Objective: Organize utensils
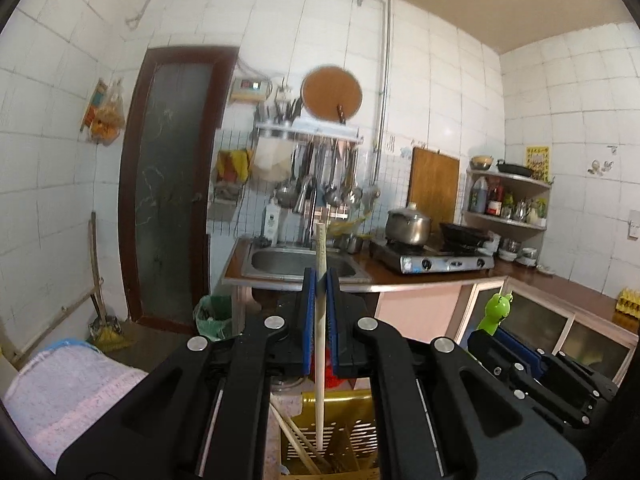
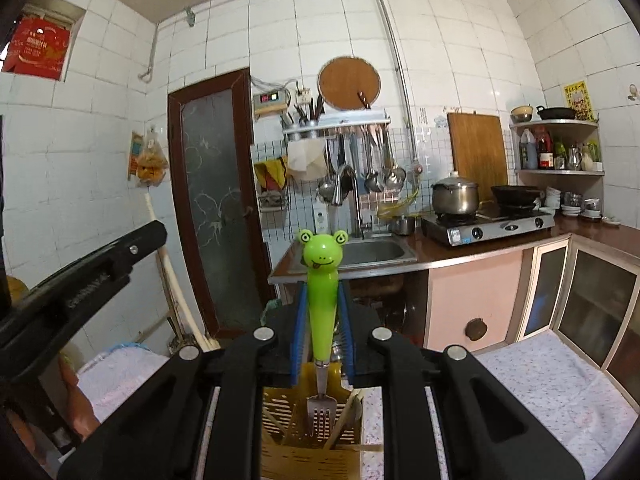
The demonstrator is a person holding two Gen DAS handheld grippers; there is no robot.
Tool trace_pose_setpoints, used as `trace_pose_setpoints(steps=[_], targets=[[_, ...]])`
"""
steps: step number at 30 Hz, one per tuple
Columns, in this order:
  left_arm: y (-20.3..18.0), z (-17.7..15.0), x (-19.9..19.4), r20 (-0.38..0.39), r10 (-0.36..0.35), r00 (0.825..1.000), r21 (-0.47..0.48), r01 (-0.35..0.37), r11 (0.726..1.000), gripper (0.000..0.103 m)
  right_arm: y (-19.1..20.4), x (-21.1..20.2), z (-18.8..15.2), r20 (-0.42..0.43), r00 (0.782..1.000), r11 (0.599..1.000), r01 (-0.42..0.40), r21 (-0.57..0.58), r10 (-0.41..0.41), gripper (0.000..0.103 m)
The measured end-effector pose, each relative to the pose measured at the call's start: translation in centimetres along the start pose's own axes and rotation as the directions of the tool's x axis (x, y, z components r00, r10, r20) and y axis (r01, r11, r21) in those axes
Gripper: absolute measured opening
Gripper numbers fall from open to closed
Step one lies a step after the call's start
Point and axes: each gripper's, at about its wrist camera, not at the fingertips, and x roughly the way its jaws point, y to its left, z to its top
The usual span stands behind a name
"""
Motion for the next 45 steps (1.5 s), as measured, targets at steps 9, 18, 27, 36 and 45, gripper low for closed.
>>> trace_pose_setpoints(steps=[9,18,27,36,45], targets=[[1.3,-4.4,3.1,-0.082,0.033,0.996,0.011,-0.033,0.999,0.005,-0.9,2.9,-3.7,-0.108,0.994,1.000,0.009,0.000,-0.009,0.016],[3.5,-4.3,-1.2,-0.152,0.091,0.984,0.028,-0.088,0.996,0.053,-1.3,-0.7,-3.7,-0.155,0.987,0.998,0.035,-0.044,-0.042,0.052],[6.0,-7.0,-13.0,-0.160,0.141,0.977,0.012,-0.141,0.990,0.098,-1.5,-11.1,-5.7,-0.128,0.991,0.998,0.038,-0.053,-0.044,0.088],[6.4,-16.0,-22.3,-0.213,0.169,0.962,-0.008,-0.175,0.985,0.098,0.6,-20.2,-14.9,-0.114,0.991,0.995,0.055,-0.088,-0.065,0.098],[5.4,-20.7,-26.4,-0.170,0.221,0.960,0.039,-0.217,0.975,0.098,1.5,-23.8,-18.9,-0.106,0.991,0.994,0.072,-0.083,-0.080,0.098]])
